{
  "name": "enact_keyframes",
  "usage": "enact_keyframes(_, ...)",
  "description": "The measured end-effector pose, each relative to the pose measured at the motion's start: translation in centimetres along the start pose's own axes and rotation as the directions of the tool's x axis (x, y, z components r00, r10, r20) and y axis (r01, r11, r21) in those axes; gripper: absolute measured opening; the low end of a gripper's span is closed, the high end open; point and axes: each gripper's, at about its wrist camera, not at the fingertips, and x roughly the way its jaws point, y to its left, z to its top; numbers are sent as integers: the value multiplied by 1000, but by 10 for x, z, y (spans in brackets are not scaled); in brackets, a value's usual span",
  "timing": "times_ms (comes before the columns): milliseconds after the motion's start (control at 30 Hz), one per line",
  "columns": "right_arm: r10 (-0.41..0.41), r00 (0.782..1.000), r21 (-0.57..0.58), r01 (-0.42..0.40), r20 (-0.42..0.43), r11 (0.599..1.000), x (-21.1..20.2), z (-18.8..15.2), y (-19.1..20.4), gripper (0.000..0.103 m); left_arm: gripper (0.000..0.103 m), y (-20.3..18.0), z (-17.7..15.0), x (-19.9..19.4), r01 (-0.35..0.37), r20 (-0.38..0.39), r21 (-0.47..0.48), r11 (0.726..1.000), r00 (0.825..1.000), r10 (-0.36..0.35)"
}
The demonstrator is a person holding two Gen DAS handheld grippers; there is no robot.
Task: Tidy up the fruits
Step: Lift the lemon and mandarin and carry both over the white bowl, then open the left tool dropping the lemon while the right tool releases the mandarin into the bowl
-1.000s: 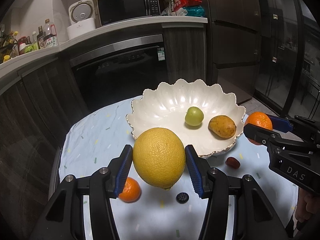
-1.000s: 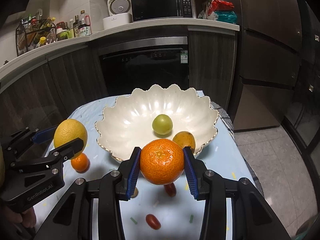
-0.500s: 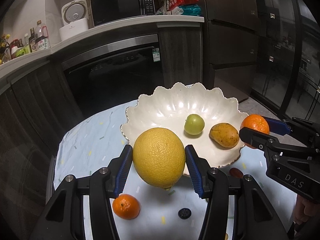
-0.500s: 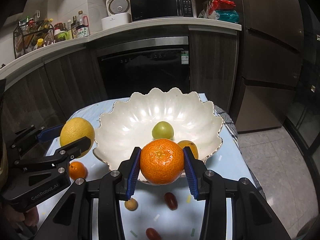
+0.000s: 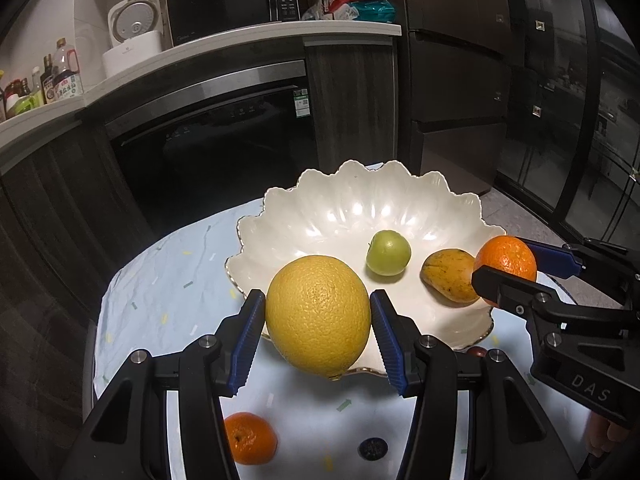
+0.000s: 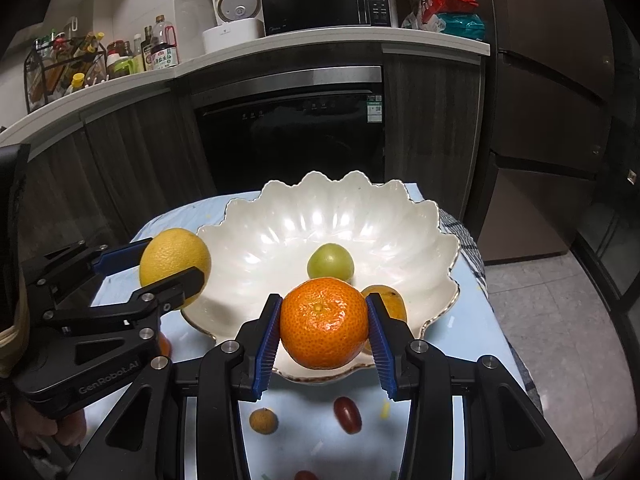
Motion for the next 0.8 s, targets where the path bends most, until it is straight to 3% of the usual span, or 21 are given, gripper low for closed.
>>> enact_keyframes(800,19,999,-11,-19,-51,1000,26,-2,5,43,53,7,2,34,55,-50,-12,998,997,-55)
